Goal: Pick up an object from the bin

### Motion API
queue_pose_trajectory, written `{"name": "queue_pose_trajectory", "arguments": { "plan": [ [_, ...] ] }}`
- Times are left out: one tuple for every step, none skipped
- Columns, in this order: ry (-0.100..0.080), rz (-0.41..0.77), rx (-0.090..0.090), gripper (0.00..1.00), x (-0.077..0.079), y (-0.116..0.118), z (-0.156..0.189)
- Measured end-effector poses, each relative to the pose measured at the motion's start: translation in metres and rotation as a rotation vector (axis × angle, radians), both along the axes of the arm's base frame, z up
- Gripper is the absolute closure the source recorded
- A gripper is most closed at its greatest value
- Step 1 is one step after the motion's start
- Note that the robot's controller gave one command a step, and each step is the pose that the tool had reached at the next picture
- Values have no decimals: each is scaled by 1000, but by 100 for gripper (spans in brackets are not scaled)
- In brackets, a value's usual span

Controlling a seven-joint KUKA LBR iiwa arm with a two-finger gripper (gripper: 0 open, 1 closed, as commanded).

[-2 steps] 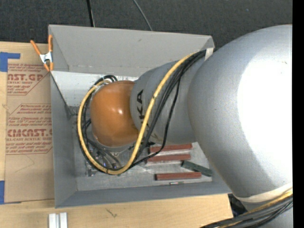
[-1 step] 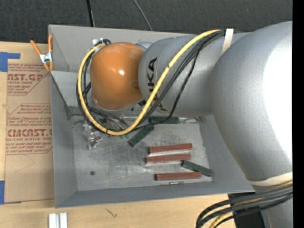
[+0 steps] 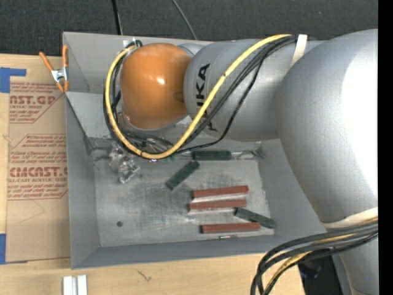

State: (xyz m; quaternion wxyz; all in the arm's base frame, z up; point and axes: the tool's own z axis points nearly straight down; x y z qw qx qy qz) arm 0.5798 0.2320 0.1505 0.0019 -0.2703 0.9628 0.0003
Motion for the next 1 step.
{"name": "queue_pose_trajectory", "arguments": {
  "plan": [
    [2, -87, 2, 100, -31, -23, -5]
  ]
}}
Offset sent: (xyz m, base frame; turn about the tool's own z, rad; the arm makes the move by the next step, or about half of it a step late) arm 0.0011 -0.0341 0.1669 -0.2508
